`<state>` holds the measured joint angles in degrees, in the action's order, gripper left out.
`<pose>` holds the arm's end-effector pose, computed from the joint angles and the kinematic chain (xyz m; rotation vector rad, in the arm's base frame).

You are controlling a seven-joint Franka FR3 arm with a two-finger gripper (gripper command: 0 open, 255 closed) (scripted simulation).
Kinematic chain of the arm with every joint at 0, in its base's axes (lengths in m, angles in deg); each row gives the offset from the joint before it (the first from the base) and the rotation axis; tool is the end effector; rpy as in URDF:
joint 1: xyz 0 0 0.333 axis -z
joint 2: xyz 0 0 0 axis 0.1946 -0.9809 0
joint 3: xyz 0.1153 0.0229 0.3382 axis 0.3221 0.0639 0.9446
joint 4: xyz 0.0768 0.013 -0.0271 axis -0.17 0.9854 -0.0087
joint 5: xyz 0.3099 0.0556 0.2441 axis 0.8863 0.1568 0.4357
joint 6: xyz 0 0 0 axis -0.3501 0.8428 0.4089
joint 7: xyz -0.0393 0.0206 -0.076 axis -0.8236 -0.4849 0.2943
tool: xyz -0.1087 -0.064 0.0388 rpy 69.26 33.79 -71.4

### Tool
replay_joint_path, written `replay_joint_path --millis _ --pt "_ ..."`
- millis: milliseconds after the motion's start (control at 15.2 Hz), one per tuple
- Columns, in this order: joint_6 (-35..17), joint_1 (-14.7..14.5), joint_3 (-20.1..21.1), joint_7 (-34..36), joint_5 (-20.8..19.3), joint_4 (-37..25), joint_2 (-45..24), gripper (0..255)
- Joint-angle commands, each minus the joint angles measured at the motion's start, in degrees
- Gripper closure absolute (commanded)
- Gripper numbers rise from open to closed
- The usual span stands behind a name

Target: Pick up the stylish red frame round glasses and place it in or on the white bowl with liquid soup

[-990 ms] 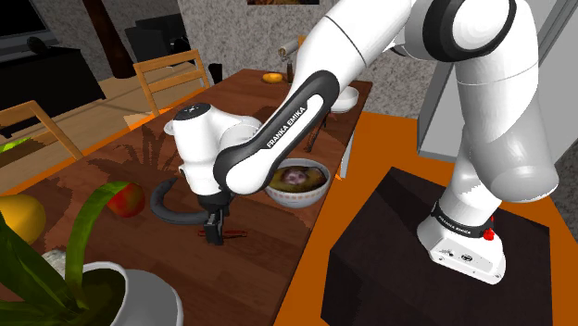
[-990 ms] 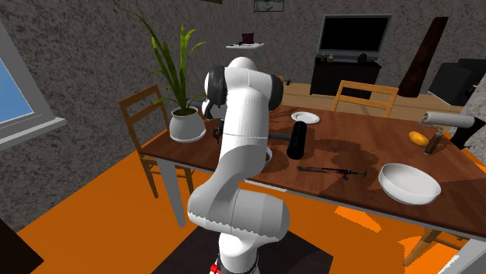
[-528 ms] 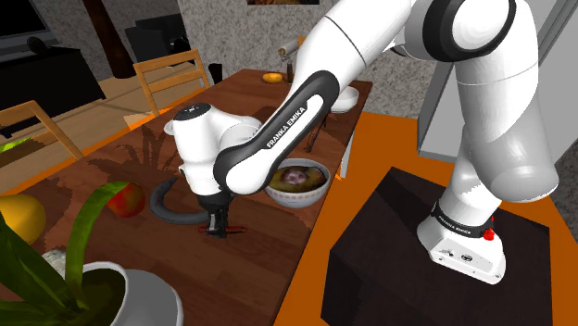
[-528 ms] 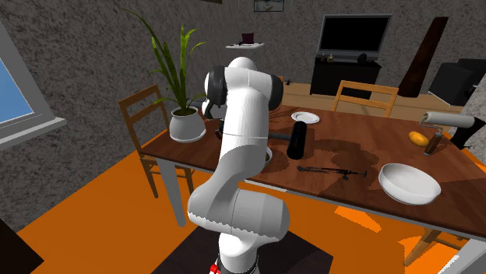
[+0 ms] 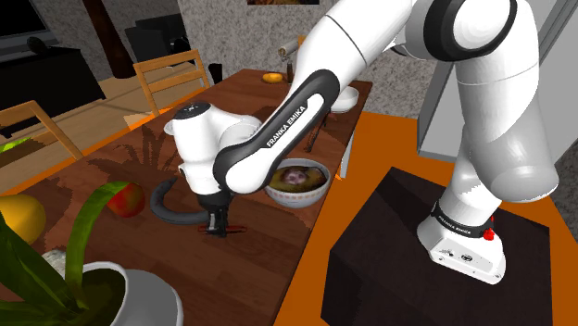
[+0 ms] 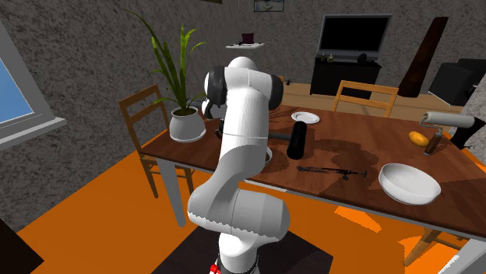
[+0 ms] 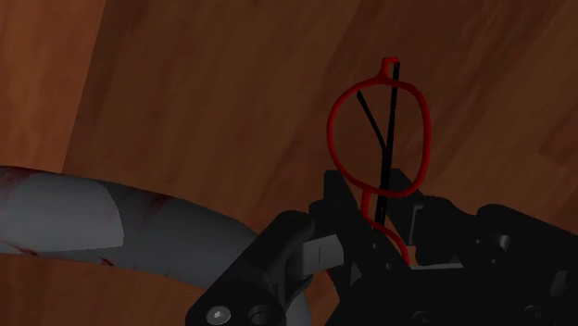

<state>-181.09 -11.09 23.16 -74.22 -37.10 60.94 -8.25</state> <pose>0.4985 0.4459 0.2933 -2.8701 -1.1148 -0.0345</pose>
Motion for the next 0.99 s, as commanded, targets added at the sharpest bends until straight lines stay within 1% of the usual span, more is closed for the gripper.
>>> replay_joint_path --millis 0,924 --pt "0.89 0.17 0.22 -0.2 0.34 -0.2 0.74 255" --pt "9.52 1.24 1.71 -1.63 3.08 -3.52 6.39 255"
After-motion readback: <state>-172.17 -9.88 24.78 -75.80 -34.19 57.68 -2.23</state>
